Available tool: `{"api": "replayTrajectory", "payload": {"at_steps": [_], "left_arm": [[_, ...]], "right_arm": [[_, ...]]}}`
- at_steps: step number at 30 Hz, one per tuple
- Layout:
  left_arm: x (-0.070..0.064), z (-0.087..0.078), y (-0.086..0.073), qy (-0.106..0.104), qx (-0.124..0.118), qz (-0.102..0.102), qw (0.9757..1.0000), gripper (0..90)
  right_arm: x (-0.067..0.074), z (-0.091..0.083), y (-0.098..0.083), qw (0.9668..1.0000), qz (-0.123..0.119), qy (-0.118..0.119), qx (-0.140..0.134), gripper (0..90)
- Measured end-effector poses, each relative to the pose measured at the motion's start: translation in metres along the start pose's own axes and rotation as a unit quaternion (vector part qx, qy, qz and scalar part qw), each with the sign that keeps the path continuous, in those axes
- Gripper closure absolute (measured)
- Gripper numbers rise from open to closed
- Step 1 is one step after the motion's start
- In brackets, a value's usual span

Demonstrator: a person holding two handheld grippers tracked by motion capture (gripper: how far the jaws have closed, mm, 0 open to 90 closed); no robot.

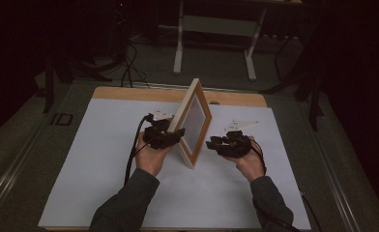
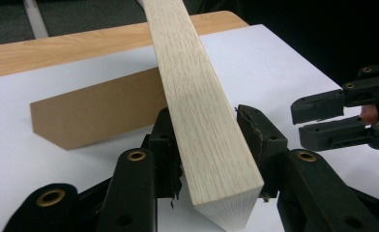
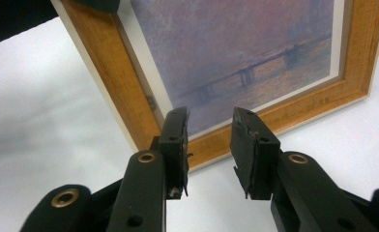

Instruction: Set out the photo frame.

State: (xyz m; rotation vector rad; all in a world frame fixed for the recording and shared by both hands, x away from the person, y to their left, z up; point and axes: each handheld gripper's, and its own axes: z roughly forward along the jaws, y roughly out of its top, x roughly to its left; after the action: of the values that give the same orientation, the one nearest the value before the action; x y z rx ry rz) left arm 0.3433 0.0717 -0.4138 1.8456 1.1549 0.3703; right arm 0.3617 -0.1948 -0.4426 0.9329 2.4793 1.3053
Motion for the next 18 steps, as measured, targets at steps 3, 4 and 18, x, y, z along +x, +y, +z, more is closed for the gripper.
{"api": "replayTrajectory", "payload": {"at_steps": [3, 4, 18], "left_arm": [[0.005, -0.002, 0.000, -0.002, 0.000, -0.003, 1.0000, 65.9], [0.007, -0.002, 0.001, -0.005, 0.001, -0.004, 1.0000, 66.3], [0.027, -0.007, 0.002, -0.035, 0.005, -0.008, 0.9994, 67.9]], "right_arm": [[0.000, 0.000, 0.000, 1.0000, 0.001, -0.001, 0.000, 66.7], [0.000, -0.001, 0.001, 1.0000, 0.001, -0.001, -0.001, 66.7], [-0.001, -0.002, 0.001, 1.0000, 0.002, -0.002, 0.000, 66.7]]}}
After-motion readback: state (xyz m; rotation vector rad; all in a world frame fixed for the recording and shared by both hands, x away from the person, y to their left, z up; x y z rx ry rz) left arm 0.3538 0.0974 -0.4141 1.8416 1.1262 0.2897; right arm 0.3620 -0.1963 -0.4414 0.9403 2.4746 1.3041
